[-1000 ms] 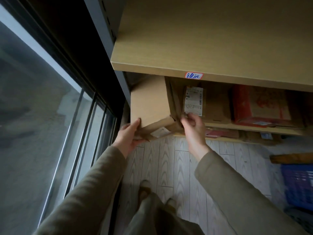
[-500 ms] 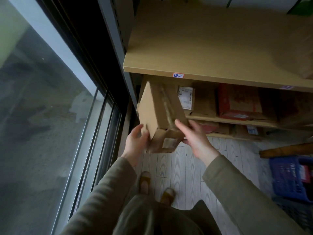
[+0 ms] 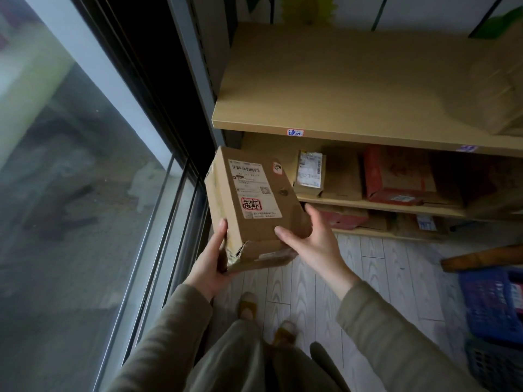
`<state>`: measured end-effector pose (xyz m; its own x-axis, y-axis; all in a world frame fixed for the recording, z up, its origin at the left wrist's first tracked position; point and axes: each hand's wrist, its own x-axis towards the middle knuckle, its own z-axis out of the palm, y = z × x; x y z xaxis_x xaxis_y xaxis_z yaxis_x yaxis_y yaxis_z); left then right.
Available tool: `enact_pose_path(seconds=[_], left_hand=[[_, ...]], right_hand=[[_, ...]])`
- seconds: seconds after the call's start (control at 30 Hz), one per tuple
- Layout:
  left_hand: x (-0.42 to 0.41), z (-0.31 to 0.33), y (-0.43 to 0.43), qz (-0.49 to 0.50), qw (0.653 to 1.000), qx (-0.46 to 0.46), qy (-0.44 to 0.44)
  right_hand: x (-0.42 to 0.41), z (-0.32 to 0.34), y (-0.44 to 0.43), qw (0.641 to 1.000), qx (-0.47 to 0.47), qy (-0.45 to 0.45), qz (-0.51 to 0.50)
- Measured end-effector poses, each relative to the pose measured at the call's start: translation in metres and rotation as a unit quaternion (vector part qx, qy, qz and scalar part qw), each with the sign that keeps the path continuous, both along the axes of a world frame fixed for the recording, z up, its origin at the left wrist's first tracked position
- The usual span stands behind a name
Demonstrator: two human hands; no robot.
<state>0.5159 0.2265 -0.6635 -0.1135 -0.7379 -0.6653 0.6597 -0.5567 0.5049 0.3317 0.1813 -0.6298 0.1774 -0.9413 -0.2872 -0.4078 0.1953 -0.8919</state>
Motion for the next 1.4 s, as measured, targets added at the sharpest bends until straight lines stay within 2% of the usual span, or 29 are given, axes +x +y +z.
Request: enact_pose_path(seconds=[0.1,0.33,0.43,0.57,0.63,0.73,0.83,0.97,1.13,1.27,1.4], left_hand=[[-0.001,-0.002,-0.001,0.001,1.000,0.010,0.002],[-0.006,-0.001,-0.006,0.003,1.000,0.005,-0.001],[-0.010,-0.002,-0.006,0.007,0.998,-0.015,-0.063],[-0.016,-0.011,-0.008,0.020,0.980,0.024,-0.196],[-0.026,-0.014,-0.015,-0.014,0.973,0.038,-0.227],[-0.050,-0.013,-0.030,-0.122,0.971,0.026,-0.201],[-0.085,-0.012,-0.049,-0.218,0.953,0.007,-0.210],[-0.146,-0.006,-0.068,-0.289,0.932,-0.011,-0.219],[-0.240,-0.006,-0.070,-0.402,0.883,-0.036,-0.239],[-0.341,-0.010,-0.060,-0.473,0.842,-0.072,-0.249],[-0.453,-0.012,-0.034,-0.544,0.799,-0.118,-0.227]], right_hand=[[-0.006,0.001,-0.003,0.988,0.108,-0.107,-0.015],[-0.012,-0.008,-0.003,0.984,0.111,-0.135,-0.032],[-0.016,-0.012,-0.002,0.984,0.110,-0.136,-0.043],[-0.026,-0.021,0.000,0.982,0.114,-0.130,-0.081],[-0.036,-0.024,0.002,0.979,0.121,-0.123,-0.109],[-0.055,-0.024,0.006,0.973,0.122,-0.118,-0.159],[-0.080,-0.023,0.014,0.960,0.121,-0.106,-0.227],[-0.125,-0.023,0.033,0.923,0.130,-0.082,-0.352],[-0.196,-0.024,0.072,0.837,0.163,-0.087,-0.515],[-0.272,-0.023,0.108,0.778,0.153,-0.123,-0.597],[-0.363,-0.021,0.148,0.736,0.126,-0.144,-0.650]])
